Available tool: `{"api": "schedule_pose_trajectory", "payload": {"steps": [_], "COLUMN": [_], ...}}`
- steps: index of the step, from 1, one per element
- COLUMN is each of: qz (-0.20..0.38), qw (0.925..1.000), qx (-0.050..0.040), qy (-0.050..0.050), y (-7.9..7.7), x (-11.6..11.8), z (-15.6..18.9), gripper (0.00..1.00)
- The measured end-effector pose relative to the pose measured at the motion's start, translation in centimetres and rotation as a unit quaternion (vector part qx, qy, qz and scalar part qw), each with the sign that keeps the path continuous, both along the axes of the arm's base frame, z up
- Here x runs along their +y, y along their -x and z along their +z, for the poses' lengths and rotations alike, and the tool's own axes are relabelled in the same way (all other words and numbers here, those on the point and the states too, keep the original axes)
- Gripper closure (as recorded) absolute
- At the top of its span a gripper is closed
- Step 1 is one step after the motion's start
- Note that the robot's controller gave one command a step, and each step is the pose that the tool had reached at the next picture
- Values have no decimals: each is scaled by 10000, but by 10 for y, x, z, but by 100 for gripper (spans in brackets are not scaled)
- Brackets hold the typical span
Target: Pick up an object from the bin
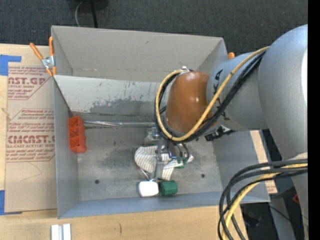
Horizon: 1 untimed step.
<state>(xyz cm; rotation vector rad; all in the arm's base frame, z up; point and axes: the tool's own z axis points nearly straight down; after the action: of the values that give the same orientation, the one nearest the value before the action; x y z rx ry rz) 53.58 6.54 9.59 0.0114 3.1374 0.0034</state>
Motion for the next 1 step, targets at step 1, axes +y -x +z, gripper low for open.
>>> {"api": "schedule_pose_trajectory", "payload": {"steps": [1], "qz": [-743], "qw": [9972], "qx": [-84], "qy": [-19], "y": [-9], "x": [4], "z": [-20], "gripper": [100]}}
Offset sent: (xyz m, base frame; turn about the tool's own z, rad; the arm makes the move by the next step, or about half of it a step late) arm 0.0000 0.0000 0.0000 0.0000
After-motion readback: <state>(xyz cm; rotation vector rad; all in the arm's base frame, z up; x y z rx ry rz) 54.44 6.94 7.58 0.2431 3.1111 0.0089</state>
